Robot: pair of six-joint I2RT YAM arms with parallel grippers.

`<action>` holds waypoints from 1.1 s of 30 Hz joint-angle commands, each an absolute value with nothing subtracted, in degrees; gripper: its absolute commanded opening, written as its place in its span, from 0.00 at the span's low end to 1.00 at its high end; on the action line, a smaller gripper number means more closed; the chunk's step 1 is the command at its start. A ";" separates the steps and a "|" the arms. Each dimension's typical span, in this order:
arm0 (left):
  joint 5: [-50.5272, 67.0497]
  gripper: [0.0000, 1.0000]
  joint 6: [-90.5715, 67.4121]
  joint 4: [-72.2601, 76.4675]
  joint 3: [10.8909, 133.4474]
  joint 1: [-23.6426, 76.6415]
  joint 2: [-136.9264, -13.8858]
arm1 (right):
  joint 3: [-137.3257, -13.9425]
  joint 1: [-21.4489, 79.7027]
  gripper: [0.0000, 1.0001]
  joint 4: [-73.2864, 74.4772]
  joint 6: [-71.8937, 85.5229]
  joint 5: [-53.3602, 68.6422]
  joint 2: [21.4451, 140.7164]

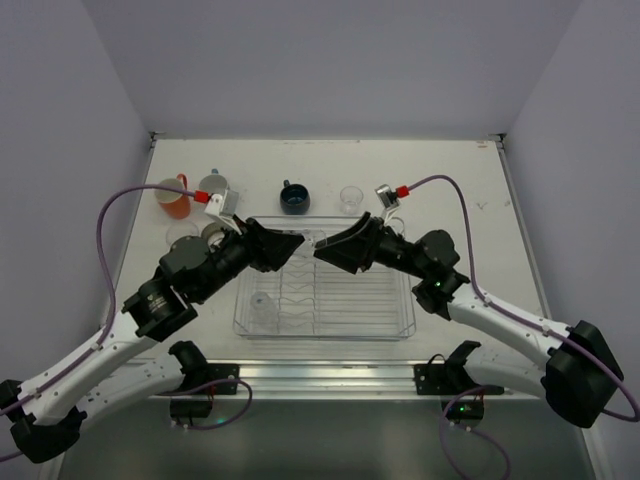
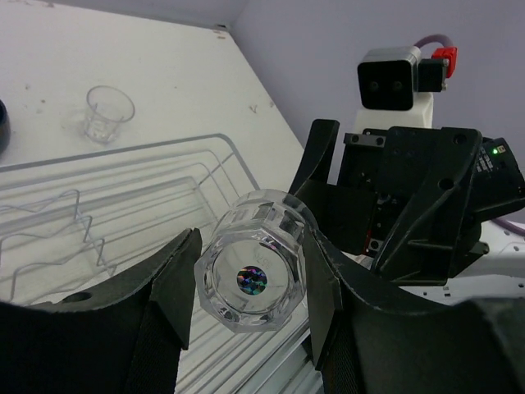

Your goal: Unload the cups from the dish rack

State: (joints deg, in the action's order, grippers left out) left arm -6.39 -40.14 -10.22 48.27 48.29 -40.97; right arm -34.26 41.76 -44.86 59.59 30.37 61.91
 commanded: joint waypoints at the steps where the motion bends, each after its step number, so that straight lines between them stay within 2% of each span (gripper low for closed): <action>1: -1.59 0.13 -42.27 -1.59 46.76 48.25 -41.04 | -34.63 42.01 0.73 -52.02 62.39 32.52 62.84; 4: 0.17 0.13 -42.98 3.07 45.27 48.25 -42.01 | -34.37 42.10 0.68 -56.15 64.16 33.75 63.37; 5: 1.48 0.13 -43.33 3.86 45.00 48.25 -42.19 | -34.28 42.10 0.59 -56.95 64.86 34.01 63.46; 7: 2.55 0.13 -43.68 5.97 44.30 48.25 -42.63 | -33.58 42.10 0.47 -58.88 65.83 34.28 63.54; 8: 2.81 0.14 -43.94 6.76 44.04 48.25 -42.71 | -33.40 42.10 0.36 -59.58 66.09 34.02 63.46; 10: 2.90 0.15 -44.21 8.87 43.33 48.25 -42.63 | -32.53 42.10 0.26 -60.11 66.27 33.58 63.11; 12: 2.73 0.20 -44.56 10.62 42.80 48.25 -42.63 | -31.99 41.93 0.11 -60.82 66.62 33.05 62.49; 14: 2.46 0.30 -44.47 11.68 42.28 48.25 -42.89 | -31.47 41.92 0.00 -60.65 66.80 32.52 61.79; 16: 2.11 0.45 -44.30 11.95 42.27 48.25 -43.24 | -30.77 41.66 0.00 -60.47 66.80 31.90 60.65; 17: 1.85 0.60 -43.60 11.52 42.88 48.25 -43.59 | -30.59 41.40 0.00 -60.38 66.88 31.90 60.12; 19: 0.80 0.71 -42.28 9.76 43.85 48.25 -43.77 | -29.80 39.91 0.00 -60.03 67.24 31.82 58.63; 20: 0.36 0.82 -40.62 8.80 44.47 48.25 -43.77 | -29.79 39.21 0.00 -58.38 67.06 32.16 58.01; 22: -3.68 0.92 -38.59 3.97 47.36 48.25 -43.60 | -30.41 37.18 0.00 -53.30 66.27 32.87 56.17; 27: -15.17 1.00 -30.69 -8.23 52.55 48.25 -41.49 | -33.74 34.46 0.00 -38.79 59.17 32.17 52.39; 33: -25.65 1.00 -22.07 -21.68 55.02 48.25 -39.29 | -52.09 31.82 0.00 3.99 33.52 18.66 54.30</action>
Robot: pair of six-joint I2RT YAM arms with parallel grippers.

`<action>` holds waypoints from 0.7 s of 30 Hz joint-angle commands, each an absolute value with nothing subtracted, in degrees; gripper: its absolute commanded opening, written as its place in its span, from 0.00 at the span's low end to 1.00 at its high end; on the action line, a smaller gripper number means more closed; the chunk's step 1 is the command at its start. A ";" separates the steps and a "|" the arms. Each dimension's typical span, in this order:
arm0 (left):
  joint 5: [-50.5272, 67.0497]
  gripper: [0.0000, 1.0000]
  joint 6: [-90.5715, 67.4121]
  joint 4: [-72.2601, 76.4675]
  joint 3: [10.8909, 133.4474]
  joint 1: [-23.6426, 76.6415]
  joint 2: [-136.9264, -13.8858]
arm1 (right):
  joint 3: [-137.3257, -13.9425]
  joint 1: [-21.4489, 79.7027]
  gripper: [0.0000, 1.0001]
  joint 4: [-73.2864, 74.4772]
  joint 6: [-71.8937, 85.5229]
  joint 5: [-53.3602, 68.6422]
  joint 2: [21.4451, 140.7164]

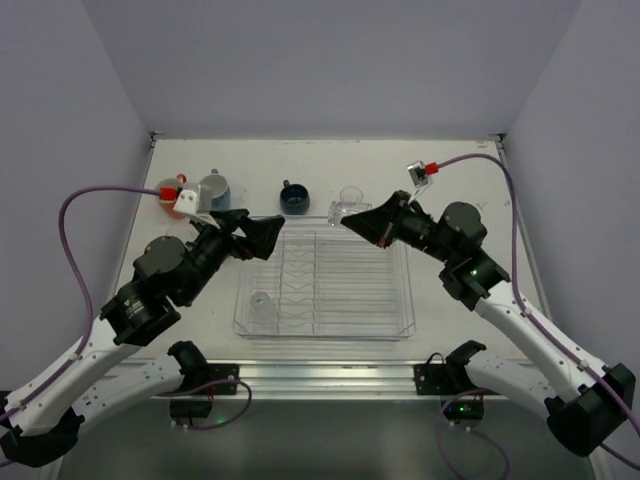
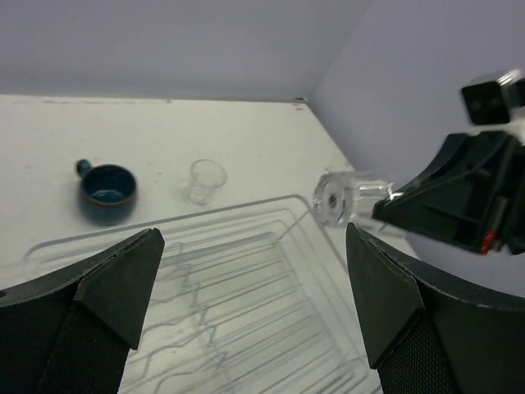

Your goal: Unload the cups from the dish rack

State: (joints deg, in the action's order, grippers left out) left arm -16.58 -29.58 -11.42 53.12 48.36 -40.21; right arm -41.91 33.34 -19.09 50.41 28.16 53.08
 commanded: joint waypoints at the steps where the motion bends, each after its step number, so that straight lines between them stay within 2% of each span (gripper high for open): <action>1: -26.62 1.00 -21.45 -23.01 54.67 48.34 -38.94 | -58.21 31.12 0.00 13.44 30.70 15.67 55.80; 5: -29.70 1.00 -19.43 -26.02 49.16 48.34 -37.97 | -69.06 27.35 0.00 27.05 18.75 3.80 64.67; 9: -29.09 1.00 -17.41 -24.08 46.14 48.34 -38.23 | -79.33 24.18 0.00 36.11 13.37 -5.70 78.70; 16: -26.37 1.00 -14.59 -23.47 45.97 48.34 -39.82 | -97.27 19.34 0.00 45.24 9.15 -2.90 99.89; 21: -25.14 1.00 -14.68 -23.12 44.47 48.25 -38.06 | -107.74 20.47 0.00 49.66 8.35 -2.90 107.05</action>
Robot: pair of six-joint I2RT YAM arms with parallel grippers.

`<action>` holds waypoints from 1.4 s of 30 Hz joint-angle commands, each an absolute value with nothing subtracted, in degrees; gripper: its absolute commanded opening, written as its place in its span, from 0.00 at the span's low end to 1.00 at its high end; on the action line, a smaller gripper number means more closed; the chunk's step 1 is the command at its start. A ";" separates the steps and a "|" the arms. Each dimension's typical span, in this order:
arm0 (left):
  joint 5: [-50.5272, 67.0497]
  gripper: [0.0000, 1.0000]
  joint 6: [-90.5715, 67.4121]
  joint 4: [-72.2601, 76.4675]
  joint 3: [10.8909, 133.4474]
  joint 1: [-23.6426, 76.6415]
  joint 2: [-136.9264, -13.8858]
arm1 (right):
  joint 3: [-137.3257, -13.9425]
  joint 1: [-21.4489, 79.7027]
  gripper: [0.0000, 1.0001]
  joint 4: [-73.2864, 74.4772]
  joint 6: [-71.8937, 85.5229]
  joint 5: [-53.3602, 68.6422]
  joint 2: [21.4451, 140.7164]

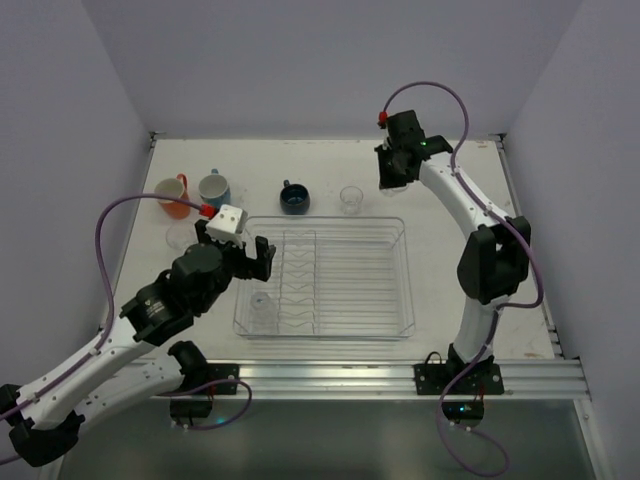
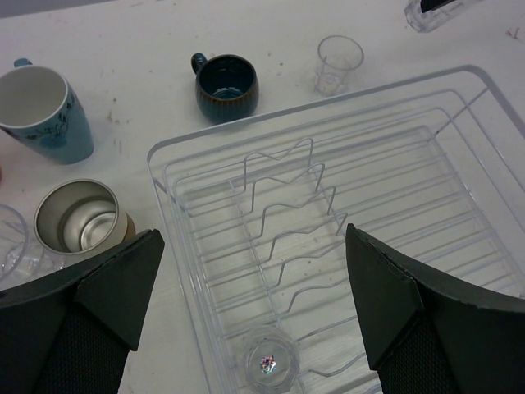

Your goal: Unload the cups from the dish rack

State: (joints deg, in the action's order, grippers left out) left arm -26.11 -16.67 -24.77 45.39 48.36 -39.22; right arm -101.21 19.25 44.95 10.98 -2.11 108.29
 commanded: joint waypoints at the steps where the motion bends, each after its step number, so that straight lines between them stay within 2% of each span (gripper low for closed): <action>1: -25.05 1.00 -14.68 -23.20 44.56 48.25 -37.97 | -108.01 21.26 0.00 49.48 8.26 -2.55 107.22; 18: -18.46 1.00 -14.59 -21.18 43.59 43.07 -34.63 | -136.49 29.62 0.00 61.61 6.50 -2.73 126.73; 42: -14.68 1.00 -14.68 -20.83 43.33 39.20 -36.21 | -129.90 29.44 0.00 56.95 4.75 -4.57 131.57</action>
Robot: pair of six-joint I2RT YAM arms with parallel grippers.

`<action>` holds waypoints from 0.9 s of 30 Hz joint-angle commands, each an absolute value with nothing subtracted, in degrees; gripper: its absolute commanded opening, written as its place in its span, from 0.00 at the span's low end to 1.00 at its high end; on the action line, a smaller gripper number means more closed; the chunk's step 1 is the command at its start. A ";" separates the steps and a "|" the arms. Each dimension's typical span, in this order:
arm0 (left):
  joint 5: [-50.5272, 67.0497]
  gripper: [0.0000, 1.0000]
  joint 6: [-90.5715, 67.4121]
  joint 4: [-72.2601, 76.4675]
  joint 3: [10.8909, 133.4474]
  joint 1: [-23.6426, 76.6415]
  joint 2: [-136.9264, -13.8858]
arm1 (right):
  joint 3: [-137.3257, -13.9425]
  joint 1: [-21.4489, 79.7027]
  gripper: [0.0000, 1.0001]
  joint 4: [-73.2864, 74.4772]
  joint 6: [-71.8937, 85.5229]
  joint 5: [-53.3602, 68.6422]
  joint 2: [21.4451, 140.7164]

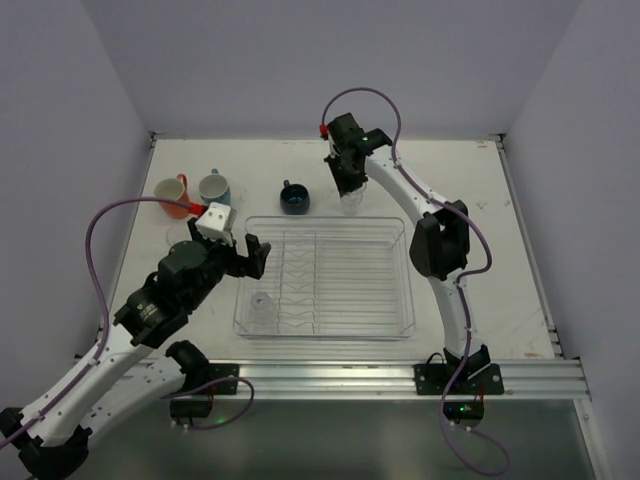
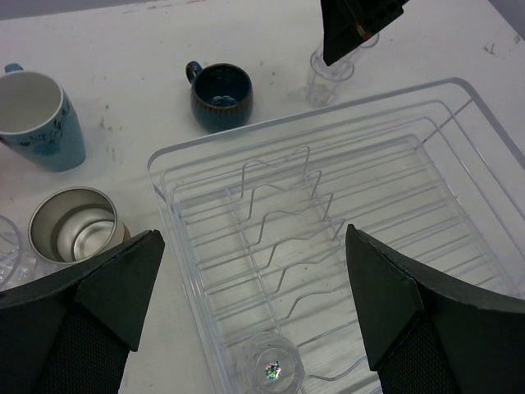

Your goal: Unload the cups from the dish rack

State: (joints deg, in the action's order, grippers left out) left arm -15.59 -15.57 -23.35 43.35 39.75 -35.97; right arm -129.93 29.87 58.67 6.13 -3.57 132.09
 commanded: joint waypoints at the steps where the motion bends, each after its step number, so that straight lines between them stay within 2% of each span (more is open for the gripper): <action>1: -14.68 1.00 -14.68 -20.83 43.33 39.20 -36.21 | -129.55 29.53 0.00 57.04 4.66 -4.57 131.57; 8: -14.50 1.00 -14.68 -20.74 43.33 38.76 -36.39 | -128.58 29.44 0.01 56.43 4.31 -4.39 131.66; 10: -14.33 1.00 -14.59 -20.74 43.24 38.58 -36.65 | -128.85 29.36 0.08 56.51 4.22 -4.57 132.01; 11: -14.24 1.00 -14.76 -20.83 43.24 38.58 -36.74 | -128.85 29.44 0.17 56.17 4.13 -4.66 132.01; 14: -13.80 1.00 -14.76 -20.74 43.33 38.50 -37.26 | -128.67 29.44 0.30 55.38 4.13 -4.22 131.66; 17: -13.10 1.00 -14.77 -20.57 43.42 38.32 -38.05 | -128.67 29.36 0.39 53.62 4.65 -3.26 130.52; 23: -11.69 1.00 -15.12 -20.65 44.47 38.32 -40.69 | -129.29 29.44 0.46 50.72 6.33 -1.67 127.80; 27: -6.96 1.00 -16.61 -25.47 48.59 38.41 -44.64 | -126.22 29.44 0.60 46.59 7.56 -0.36 122.45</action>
State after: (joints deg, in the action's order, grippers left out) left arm -11.42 -15.73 -24.03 44.10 38.63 -42.96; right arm -126.96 29.58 51.44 6.35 -2.00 130.89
